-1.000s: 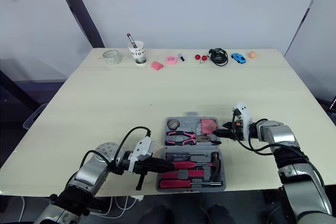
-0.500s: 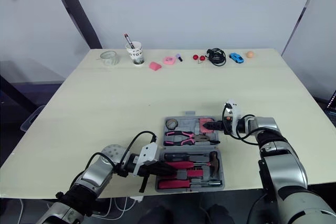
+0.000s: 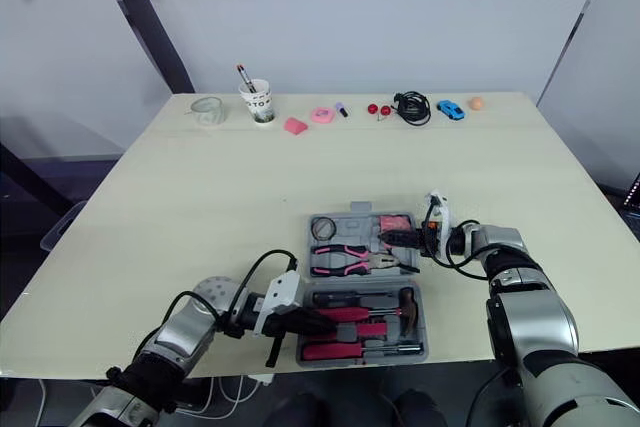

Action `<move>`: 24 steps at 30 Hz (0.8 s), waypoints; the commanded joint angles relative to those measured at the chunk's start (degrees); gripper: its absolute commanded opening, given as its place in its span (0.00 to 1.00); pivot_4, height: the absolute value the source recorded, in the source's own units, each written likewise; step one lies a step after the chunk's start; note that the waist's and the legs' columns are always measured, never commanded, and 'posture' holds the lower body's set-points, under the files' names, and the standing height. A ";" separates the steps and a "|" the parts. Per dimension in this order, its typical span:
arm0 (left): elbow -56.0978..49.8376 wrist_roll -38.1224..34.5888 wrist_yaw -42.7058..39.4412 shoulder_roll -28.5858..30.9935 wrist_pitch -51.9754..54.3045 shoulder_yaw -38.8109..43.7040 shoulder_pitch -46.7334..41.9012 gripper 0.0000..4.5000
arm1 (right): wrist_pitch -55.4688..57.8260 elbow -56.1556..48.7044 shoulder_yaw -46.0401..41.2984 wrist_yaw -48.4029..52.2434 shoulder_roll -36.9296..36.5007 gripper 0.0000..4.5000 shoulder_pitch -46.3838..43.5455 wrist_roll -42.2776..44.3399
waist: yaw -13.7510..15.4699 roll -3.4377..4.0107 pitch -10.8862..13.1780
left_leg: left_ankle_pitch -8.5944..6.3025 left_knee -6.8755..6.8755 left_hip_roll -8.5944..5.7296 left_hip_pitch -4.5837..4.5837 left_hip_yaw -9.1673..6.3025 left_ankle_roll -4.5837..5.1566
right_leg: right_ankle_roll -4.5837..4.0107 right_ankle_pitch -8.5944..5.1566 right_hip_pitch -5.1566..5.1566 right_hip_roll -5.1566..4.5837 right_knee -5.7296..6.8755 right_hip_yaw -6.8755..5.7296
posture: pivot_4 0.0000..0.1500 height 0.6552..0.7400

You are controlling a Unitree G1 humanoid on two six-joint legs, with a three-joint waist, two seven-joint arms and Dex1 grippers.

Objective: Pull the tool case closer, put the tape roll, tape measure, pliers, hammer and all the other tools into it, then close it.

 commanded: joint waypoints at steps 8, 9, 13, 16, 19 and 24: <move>-10.58 -14.96 -6.16 8.83 -2.38 15.76 11.34 0.00 | 7.92 -27.81 2.77 10.96 -4.43 0.98 8.96 5.12 | -0.60 0.05 0.04 | -0.01 -0.05 0.03 -0.03 -0.16 -0.01 | -0.01 -0.01 -0.04 -0.08 0.00 -0.04 | 1.00 1.00; -9.84 -15.59 -6.71 10.09 -2.80 17.50 12.99 0.00 | 9.35 -31.67 2.76 10.62 -5.25 0.98 10.80 6.01 | -0.66 0.05 0.04 | -0.01 -0.07 0.03 -0.01 -0.16 -0.01 | -0.02 -0.01 -0.04 -0.11 0.00 -0.05 | 1.00 1.00; -3.61 -15.89 -6.84 12.92 -5.78 23.23 16.58 0.00 | 14.38 -47.77 1.67 7.52 -9.18 0.98 19.62 10.37 | -0.29 0.07 0.05 | -0.01 -0.18 0.15 -0.02 -0.24 -0.01 | -0.04 -0.04 -0.05 -0.25 -0.09 -0.21 | 1.00 1.00; -0.78 -16.65 -5.76 12.94 -6.16 26.14 16.70 0.00 | 16.85 -56.29 -0.16 4.82 -11.73 0.98 25.20 13.57 | 0.60 0.04 0.04 | -0.01 -0.15 0.10 -0.03 -0.22 -0.01 | -0.24 -0.15 -0.03 -0.37 -0.14 -0.26 | 1.00 1.00; -1.19 -18.77 -3.87 12.30 -2.87 28.17 15.69 0.00 | 18.25 -66.48 -4.38 1.12 -15.36 0.98 34.05 16.57 | 1.37 0.00 0.03 | -0.01 -0.08 0.05 -0.11 -0.22 -0.01 | -0.23 -0.16 -0.03 -0.46 -0.18 -0.29 | 1.00 1.00; -2.03 -19.26 -4.72 12.88 -1.23 28.69 15.34 0.24 | 14.12 -74.74 -10.86 -6.05 -17.55 1.00 44.05 18.11 | 0.88 -0.02 0.02 | -0.01 -0.08 0.03 -0.09 -0.15 -0.01 | -0.22 -0.16 -0.03 -0.47 -0.20 -0.25 | 1.00 1.00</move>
